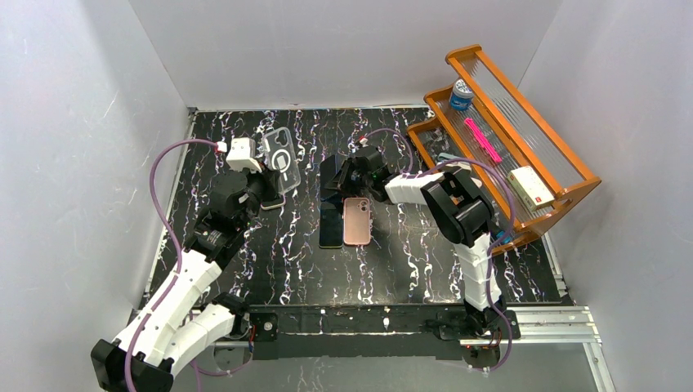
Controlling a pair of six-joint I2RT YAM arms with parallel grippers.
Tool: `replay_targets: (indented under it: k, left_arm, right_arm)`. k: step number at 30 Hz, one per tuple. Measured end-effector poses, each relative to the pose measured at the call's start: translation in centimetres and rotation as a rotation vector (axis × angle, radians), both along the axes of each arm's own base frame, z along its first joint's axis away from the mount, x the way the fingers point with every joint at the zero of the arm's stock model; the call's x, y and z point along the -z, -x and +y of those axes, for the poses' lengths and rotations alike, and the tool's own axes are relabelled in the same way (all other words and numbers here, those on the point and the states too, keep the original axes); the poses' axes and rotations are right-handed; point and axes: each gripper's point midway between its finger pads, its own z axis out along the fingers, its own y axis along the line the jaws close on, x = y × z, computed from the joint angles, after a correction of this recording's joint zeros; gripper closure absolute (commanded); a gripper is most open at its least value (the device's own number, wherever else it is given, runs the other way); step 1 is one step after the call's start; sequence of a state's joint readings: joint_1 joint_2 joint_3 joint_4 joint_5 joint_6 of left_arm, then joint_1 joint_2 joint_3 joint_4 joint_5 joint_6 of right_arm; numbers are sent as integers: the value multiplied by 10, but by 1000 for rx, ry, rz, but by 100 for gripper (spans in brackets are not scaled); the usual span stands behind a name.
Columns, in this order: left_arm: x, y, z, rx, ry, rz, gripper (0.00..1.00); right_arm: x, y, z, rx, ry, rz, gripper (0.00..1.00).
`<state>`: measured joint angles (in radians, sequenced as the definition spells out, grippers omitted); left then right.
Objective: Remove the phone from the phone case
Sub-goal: Place the phone at the center of the board.
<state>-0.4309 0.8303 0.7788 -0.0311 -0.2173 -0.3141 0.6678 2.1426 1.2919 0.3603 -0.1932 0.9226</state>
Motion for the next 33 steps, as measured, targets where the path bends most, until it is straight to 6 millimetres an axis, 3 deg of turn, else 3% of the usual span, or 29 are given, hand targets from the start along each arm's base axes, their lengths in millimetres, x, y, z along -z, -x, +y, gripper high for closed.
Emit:
replay_targets:
  k: [5, 12, 19, 27, 30, 33]
  left_arm:
    - [-1, 1, -3, 15, 6, -1, 100]
    - [-1, 2, -5, 25, 14, 1, 100]
    - [0, 2, -7, 36, 20, 5, 100]
    - [2, 3, -10, 55, 22, 12, 100]
    - [6, 2, -15, 76, 24, 28, 100]
    - [12, 1, -23, 111, 31, 48, 100]
  right_arm:
    - [1, 0, -1, 9, 3, 11, 63]
    - [8, 3, -7, 19, 34, 21, 54]
    - [0, 10, -21, 29, 85, 7, 48]
    - [-32, 14, -32, 16, 105, -73, 45]
    - [-47, 21, -35, -17, 94, -120, 30]
    - [-66, 35, -37, -81, 65, -192, 29]
